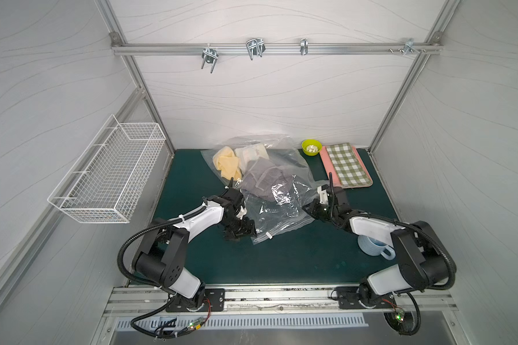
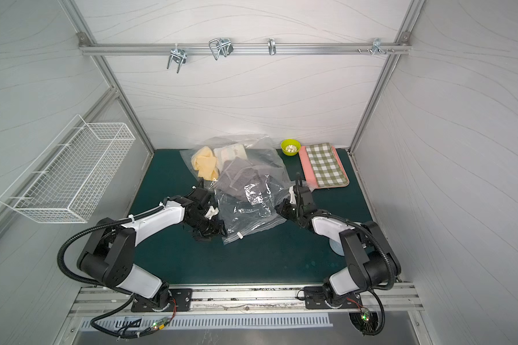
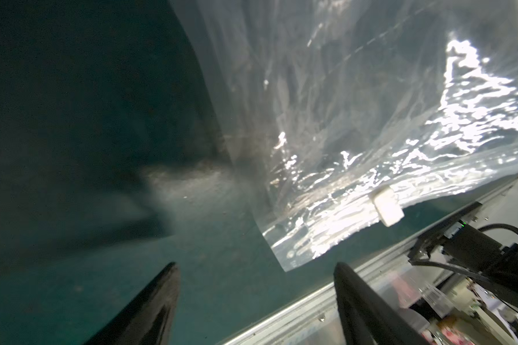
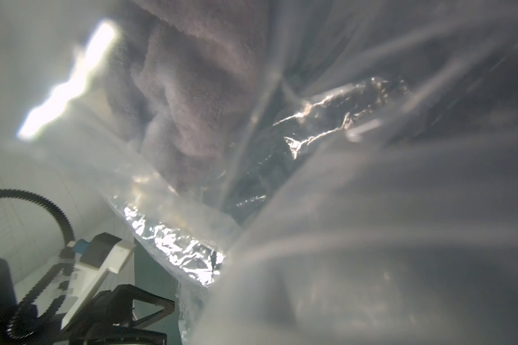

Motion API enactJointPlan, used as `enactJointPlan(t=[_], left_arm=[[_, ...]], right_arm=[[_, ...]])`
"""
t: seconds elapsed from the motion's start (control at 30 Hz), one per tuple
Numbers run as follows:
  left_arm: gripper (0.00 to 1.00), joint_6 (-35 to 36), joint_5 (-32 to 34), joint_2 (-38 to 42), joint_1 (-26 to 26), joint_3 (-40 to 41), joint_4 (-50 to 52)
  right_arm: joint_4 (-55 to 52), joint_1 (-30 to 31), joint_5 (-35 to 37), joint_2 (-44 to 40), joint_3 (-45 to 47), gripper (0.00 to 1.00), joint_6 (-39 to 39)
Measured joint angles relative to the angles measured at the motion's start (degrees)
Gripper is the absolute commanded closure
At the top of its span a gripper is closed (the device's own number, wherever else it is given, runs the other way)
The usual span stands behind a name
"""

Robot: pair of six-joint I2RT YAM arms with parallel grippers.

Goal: Place the folded towel into the vacuum bag
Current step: Adjust the vacuum bag at the center of the board.

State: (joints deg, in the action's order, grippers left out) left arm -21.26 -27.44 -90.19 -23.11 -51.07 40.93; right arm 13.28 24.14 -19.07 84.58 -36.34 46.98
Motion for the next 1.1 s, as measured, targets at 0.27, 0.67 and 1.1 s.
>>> enactJointPlan(t=[0.27,0.67,1.1], left_arm=[[0.17,-1.2,-8.9,-8.3,0.1,-3.3,-5.7],[0.99,-6.3,-15.8,-9.9,0.0,-3.9,-20.1],[1.00,-3.7,-11.3,-3.7,-0.8,-4.5,-15.7]], right_arm=[[0.4,0.0,-1.4,0.0,-2.5,1.00,0.2],[0.5,0.0,-2.1,-1.4,-2.6,1.00,1.8],[-0.4,-4.8,1.0,-1.5,1.5,1.00,1.4]])
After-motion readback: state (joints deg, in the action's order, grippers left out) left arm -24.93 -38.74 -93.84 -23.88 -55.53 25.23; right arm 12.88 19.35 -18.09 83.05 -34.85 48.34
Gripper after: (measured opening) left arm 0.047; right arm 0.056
